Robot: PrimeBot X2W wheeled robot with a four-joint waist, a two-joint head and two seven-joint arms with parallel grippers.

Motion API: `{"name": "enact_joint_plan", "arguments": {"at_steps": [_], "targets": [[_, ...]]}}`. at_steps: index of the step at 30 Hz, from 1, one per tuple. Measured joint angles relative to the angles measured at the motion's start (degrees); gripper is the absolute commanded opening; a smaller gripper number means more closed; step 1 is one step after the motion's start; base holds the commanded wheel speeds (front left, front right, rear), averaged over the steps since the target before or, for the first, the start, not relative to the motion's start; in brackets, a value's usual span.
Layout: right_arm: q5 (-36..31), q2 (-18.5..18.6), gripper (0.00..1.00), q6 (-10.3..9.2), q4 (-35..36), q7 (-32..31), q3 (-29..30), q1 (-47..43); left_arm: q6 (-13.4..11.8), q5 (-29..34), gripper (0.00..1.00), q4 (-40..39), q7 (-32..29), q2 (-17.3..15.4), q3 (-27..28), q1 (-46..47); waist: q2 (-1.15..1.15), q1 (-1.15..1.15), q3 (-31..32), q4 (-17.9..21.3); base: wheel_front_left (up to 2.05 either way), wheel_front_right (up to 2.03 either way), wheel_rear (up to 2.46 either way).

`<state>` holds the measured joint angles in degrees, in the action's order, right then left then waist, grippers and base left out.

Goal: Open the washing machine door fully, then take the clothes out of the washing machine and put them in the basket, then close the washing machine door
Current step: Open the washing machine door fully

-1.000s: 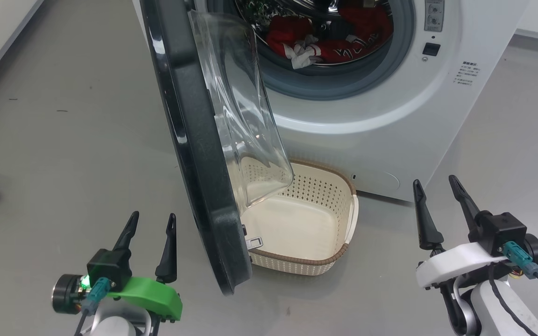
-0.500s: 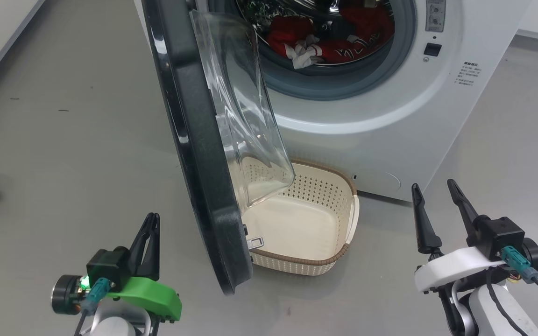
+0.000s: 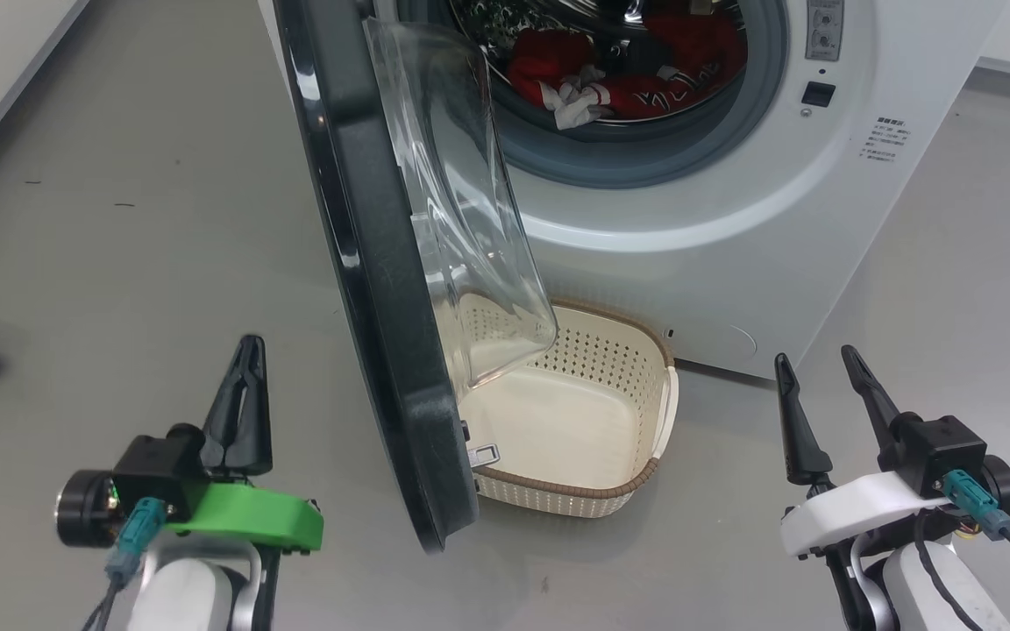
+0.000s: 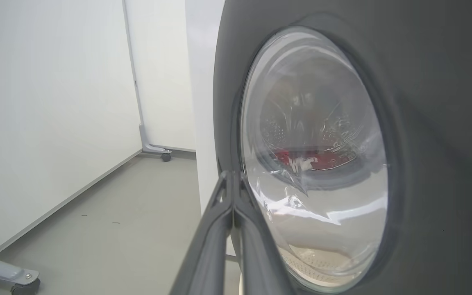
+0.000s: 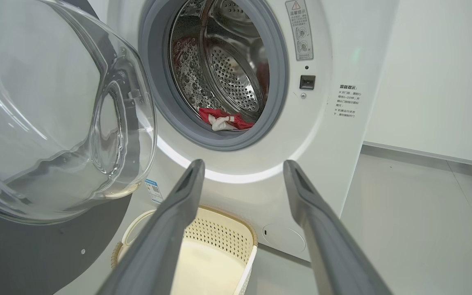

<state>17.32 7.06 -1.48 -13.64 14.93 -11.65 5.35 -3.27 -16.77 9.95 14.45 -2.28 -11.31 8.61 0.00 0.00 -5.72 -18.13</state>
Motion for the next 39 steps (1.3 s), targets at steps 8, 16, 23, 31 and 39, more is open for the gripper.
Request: {"name": "enact_joint_plan", "arguments": {"at_steps": [8, 16, 23, 31, 39], "targets": [[-0.99, -0.31, 1.0, 1.03, -0.04, 0.0, 0.94, -0.09, -0.56, 3.76, 0.0, -11.63, 0.0, -0.08, 1.81, 2.97, 0.0, 0.0, -0.09, -0.08, 0.0, 0.0, 0.0], [-2.12, -0.54, 1.0, 1.93, -0.03, 0.0, 2.1, -0.32, 0.15, 5.69, 0.0, -22.47, 0.32, -0.08, -0.08, 4.74, 0.0, 0.0, -0.02, -0.08, 0.0, 0.0, 0.0], [-2.91, -1.29, 1.0, 2.44, 0.08, 0.0, 3.13, -0.85, 3.83, 6.03, 0.0, -28.76, 0.33, -0.11, -6.45, 4.86, 0.0, 0.0, 0.22, 0.15, 0.0, 0.0, 0.0], [-3.46, -1.67, 1.0, 3.18, 0.04, 0.0, 3.89, -1.48, 8.72, 3.28, 0.0, -29.95, -1.44, -0.21, -15.84, 0.95, 0.0, 0.0, 0.63, 0.03, 0.0, 0.0, 0.0], [-3.88, -2.11, 1.0, 3.89, 0.01, 0.0, 4.35, -2.3, 9.69, -1.33, 0.0, -29.18, -8.29, -1.29, -23.63, -3.5, 0.0, 0.0, 0.98, -0.28, 0.0, 0.0, 0.0]]}}
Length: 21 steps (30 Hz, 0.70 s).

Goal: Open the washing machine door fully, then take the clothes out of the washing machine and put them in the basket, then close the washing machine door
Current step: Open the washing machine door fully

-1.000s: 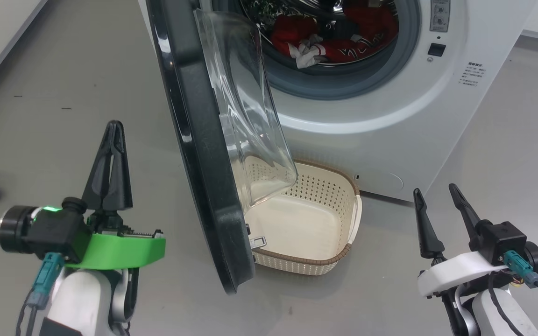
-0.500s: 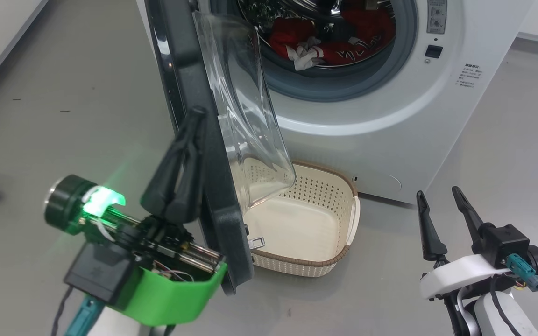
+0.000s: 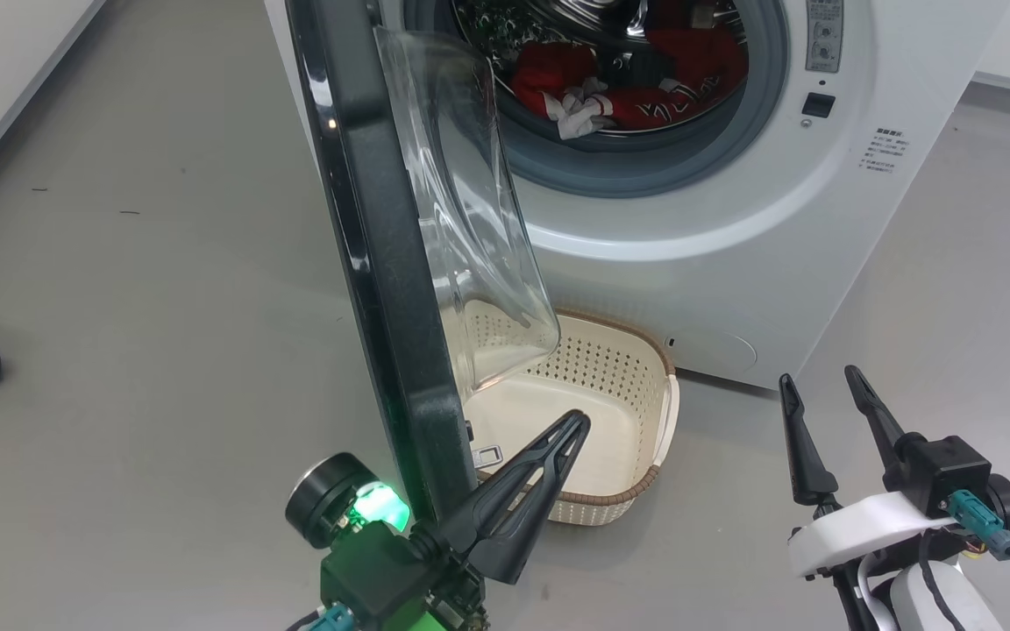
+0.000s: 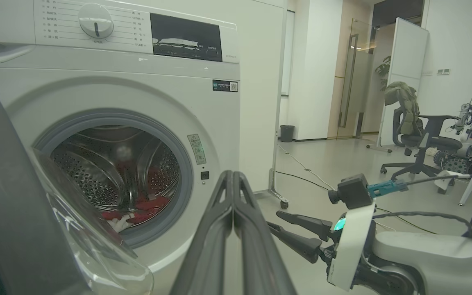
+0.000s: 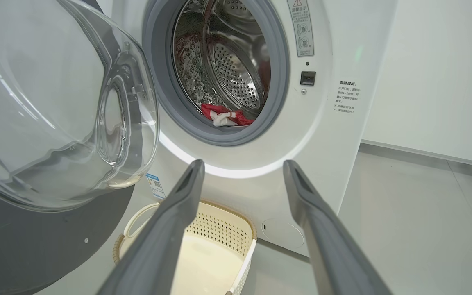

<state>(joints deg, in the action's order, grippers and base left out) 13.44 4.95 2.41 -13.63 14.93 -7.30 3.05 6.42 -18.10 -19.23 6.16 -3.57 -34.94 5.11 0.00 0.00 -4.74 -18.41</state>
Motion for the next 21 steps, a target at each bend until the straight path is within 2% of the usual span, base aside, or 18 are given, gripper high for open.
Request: {"name": "enact_joint_plan", "arguments": {"at_steps": [9, 21], "targets": [[-0.75, -0.48, 1.0, 0.48, -0.08, 0.0, 0.62, -0.07, 0.0, -2.03, 0.0, 3.24, -5.9, -2.59, -0.52, -4.07, 0.0, 0.0, -0.24, -0.1, 0.0, 0.0, 0.0], [-1.97, -0.97, 1.0, 1.03, -0.05, 0.0, 1.42, -0.07, -1.57, -2.67, 0.0, 7.31, -6.6, -2.6, 2.78, -5.78, 0.0, 0.0, -1.33, 0.32, 0.0, 0.0, 0.0]]}}
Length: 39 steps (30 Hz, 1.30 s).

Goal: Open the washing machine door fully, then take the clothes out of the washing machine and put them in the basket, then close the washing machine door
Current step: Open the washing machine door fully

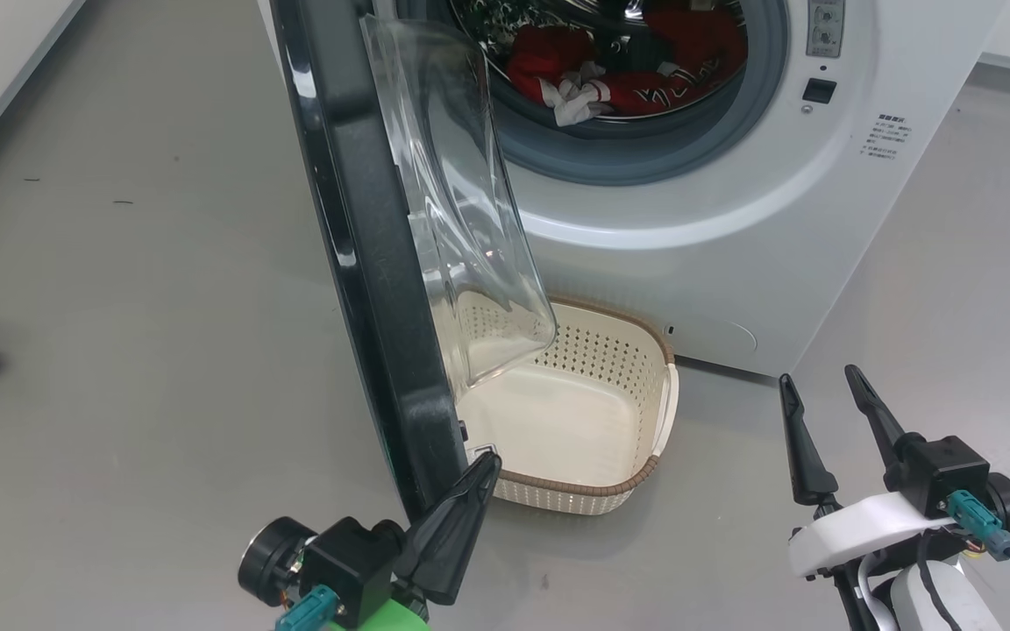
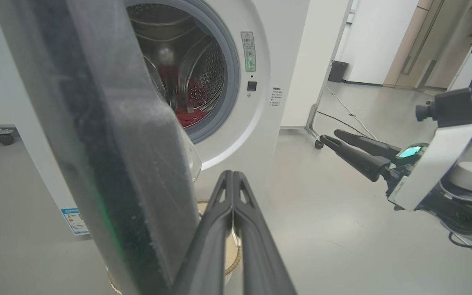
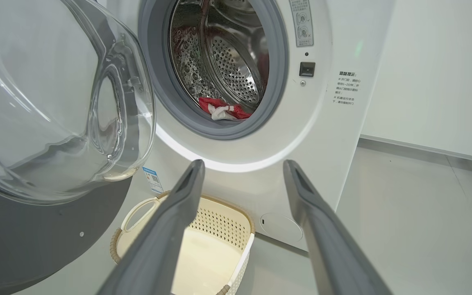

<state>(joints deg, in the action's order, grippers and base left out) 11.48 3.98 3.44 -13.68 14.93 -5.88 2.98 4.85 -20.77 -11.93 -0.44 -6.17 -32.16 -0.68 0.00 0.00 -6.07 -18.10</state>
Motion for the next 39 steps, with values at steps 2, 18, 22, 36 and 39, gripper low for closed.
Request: {"name": "enact_joint_plan", "arguments": {"at_steps": [2, 18, 22, 36, 39], "targets": [[-0.12, -0.03, 1.0, 0.01, -0.01, 0.0, 0.09, 0.01, -0.02, 0.0, 0.0, 0.49, 0.0, 0.0, 0.3, 0.0, 0.0, 0.0, -0.17, 0.07, 0.0, 0.0, 0.0], [-0.52, -0.44, 1.0, 0.64, -0.04, 0.0, 1.43, 0.06, -2.2, 0.16, 0.0, 4.53, 1.4, 0.48, 2.47, 0.1, 0.0, 0.0, -1.02, 0.07, 0.0, 0.0, 0.0], [-0.54, -0.47, 1.0, 1.0, -0.1, 0.0, 1.69, 0.07, -3.13, 0.18, 0.0, 5.2, 2.34, 1.18, 2.81, 0.09, 0.0, 0.0, -1.1, -0.1, 0.0, 0.0, 0.0], [-1.03, -0.67, 1.0, 1.2, -0.31, 0.0, 2.43, 0.08, -7.16, 0.37, 0.0, 7.56, 5.56, 1.35, 7.8, 0.08, 0.0, 0.0, -1.37, -0.76, 0.0, 0.0, 0.0], [-1.04, -0.71, 1.0, 1.21, -0.32, 0.0, 2.5, 0.09, -7.92, 0.44, 0.0, 7.89, 6.66, 1.32, 9.49, 0.08, 0.0, 0.0, -1.43, -0.9, 0.0, 0.0, 0.0]]}}
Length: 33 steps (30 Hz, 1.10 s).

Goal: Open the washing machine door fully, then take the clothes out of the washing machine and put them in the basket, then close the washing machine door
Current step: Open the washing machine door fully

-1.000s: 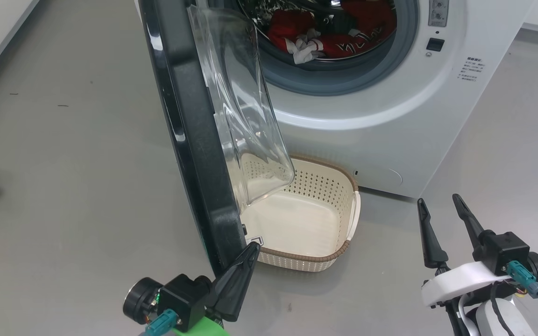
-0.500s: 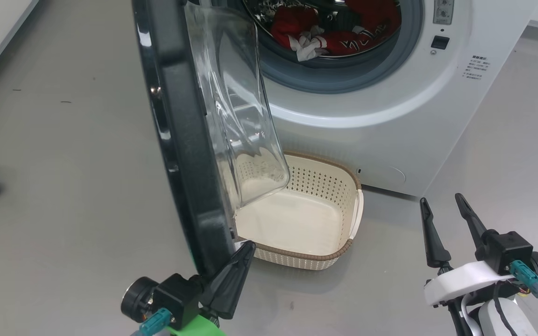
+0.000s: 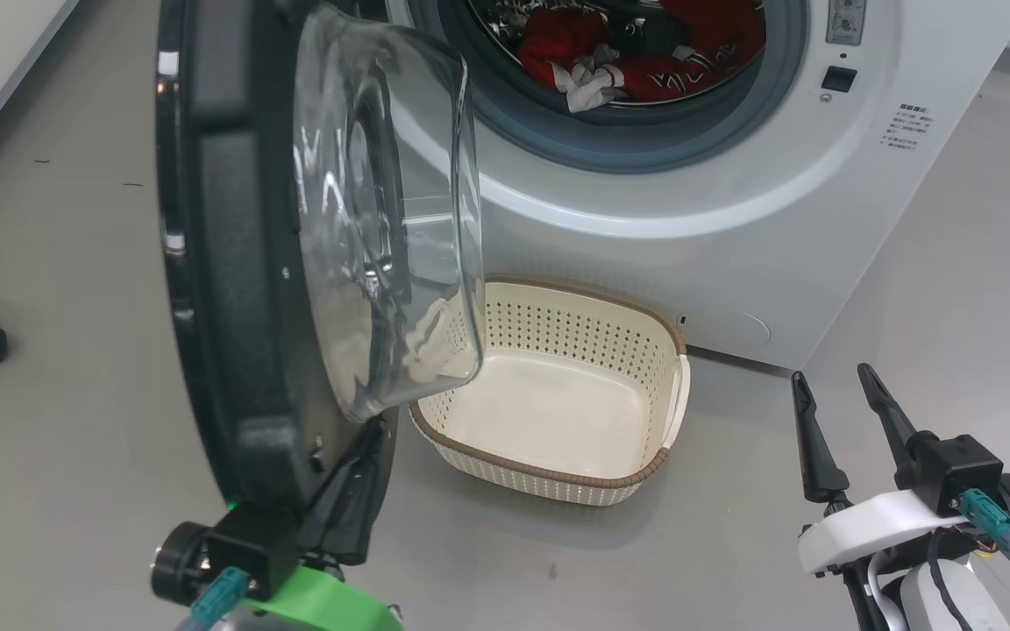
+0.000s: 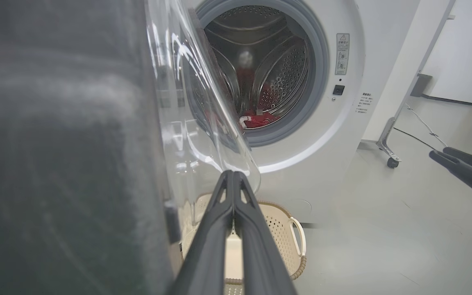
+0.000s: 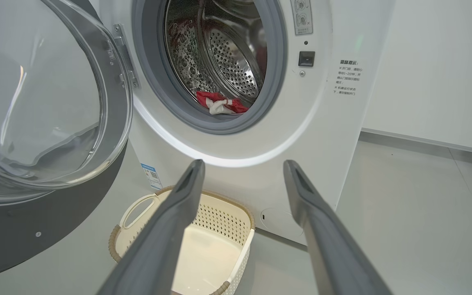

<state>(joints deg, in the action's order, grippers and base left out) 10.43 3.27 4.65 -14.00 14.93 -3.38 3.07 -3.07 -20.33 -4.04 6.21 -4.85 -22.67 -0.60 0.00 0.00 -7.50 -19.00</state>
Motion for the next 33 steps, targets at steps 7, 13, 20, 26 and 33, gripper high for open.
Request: {"name": "enact_joint_plan", "arguments": {"at_steps": [7, 13, 20, 26, 33], "targets": [[-0.01, -0.07, 1.0, 0.29, -0.07, 0.0, 0.4, 0.01, -1.75, 0.01, 0.0, 1.09, 2.12, -0.47, 4.68, -0.28, 0.0, 0.0, -0.01, -0.22, 0.0, 0.0, 0.0], [-0.09, -0.14, 1.0, 0.35, -0.16, 0.0, 0.55, 0.02, -2.46, -0.02, 0.0, 1.91, 3.72, -1.6, 9.95, -0.27, 0.0, 0.0, -0.24, -0.34, 0.0, 0.0, 0.0], [-0.37, -0.19, 1.0, 0.59, -0.24, 0.0, 0.68, 0.07, -2.69, -0.44, 0.0, 3.39, 4.54, -2.38, 14.19, -0.26, 0.0, 0.0, -0.49, -0.34, 0.0, 0.0, 0.0], [-0.49, -0.24, 1.0, 0.77, -0.2, 0.0, 0.88, 0.44, -2.88, -2.16, 0.0, 5.09, 5.49, -2.54, 18.03, -0.1, 0.0, 0.0, -1.29, -0.03, 0.0, 0.0, 0.0], [-0.98, -0.27, 1.0, 0.82, -0.09, 0.0, 1.05, 1.14, -3.18, -3.41, 0.0, 7.49, 6.23, -2.54, 22.14, 0.52, 0.0, 0.0, -2.58, 0.21, 0.0, 0.0, 0.0]]}}
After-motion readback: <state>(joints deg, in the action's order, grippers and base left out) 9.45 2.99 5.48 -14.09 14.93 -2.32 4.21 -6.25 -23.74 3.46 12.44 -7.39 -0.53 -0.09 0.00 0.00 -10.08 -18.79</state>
